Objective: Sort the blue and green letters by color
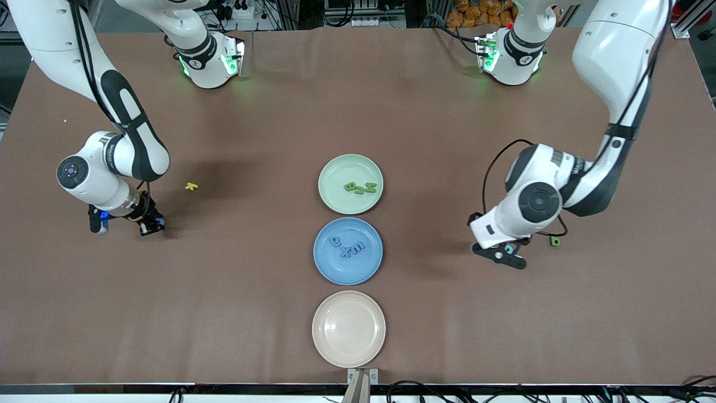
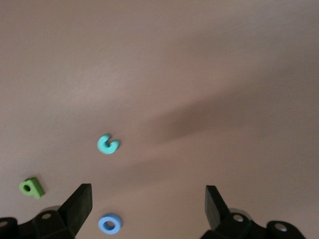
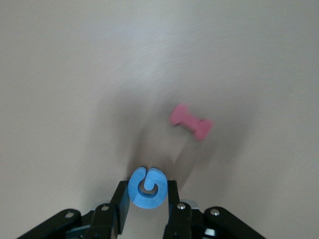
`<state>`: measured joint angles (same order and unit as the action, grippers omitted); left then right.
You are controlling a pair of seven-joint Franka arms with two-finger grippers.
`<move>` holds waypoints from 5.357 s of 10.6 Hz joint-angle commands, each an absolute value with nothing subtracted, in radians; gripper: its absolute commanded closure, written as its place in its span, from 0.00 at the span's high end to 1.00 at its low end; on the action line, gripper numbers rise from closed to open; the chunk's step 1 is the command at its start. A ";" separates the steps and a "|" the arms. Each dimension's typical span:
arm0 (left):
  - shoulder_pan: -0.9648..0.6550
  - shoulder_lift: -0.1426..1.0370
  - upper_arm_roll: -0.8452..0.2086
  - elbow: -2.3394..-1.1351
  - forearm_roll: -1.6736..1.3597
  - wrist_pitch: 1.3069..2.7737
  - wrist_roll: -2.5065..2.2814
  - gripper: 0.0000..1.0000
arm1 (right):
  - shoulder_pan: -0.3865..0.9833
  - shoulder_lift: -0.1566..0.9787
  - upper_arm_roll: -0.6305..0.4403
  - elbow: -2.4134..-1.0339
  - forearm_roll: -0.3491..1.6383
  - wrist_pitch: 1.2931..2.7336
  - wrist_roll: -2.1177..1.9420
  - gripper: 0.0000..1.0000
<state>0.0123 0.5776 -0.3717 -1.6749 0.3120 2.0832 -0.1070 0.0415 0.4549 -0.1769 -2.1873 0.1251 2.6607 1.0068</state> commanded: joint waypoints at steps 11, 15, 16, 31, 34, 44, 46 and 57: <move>0.339 0.652 -0.368 -1.750 0.202 2.259 -0.144 0.74 | 0.325 0.589 0.051 -1.719 -0.046 2.444 0.371 0.00; 0.337 0.666 -0.357 -1.753 0.210 2.275 -0.146 0.74 | 0.457 0.702 0.051 -1.597 -0.075 2.586 0.362 0.00; 0.339 0.664 -0.350 -1.758 0.212 2.270 -0.143 0.74 | 0.481 0.716 0.051 -1.594 -0.084 2.624 0.361 0.00; 0.345 0.690 -0.331 -1.761 0.296 2.266 -0.146 0.65 | 0.401 0.719 0.095 -1.604 -0.086 2.599 0.357 1.00; 0.345 0.690 -0.331 -1.761 0.296 2.266 -0.144 0.46 | 0.295 0.712 0.094 -1.640 -0.126 2.599 0.356 1.00; 0.218 0.626 -0.344 -1.726 0.299 2.182 -0.155 0.00 | -0.026 0.617 0.075 -1.695 -0.153 2.369 0.206 1.00; 0.149 0.595 -0.344 -1.718 0.298 2.158 -0.201 0.00 | -0.037 0.514 0.042 -1.790 -0.188 2.364 0.206 1.00; -0.317 0.590 -0.391 -1.649 0.276 2.123 -1.052 0.00 | -0.028 0.104 0.032 -1.614 -0.181 1.713 0.222 1.00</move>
<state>-0.2254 0.5683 -0.3918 -1.6949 0.2749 2.1454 -0.8776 -0.0351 0.1238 0.0270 -1.7235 -0.1698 1.8352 0.2062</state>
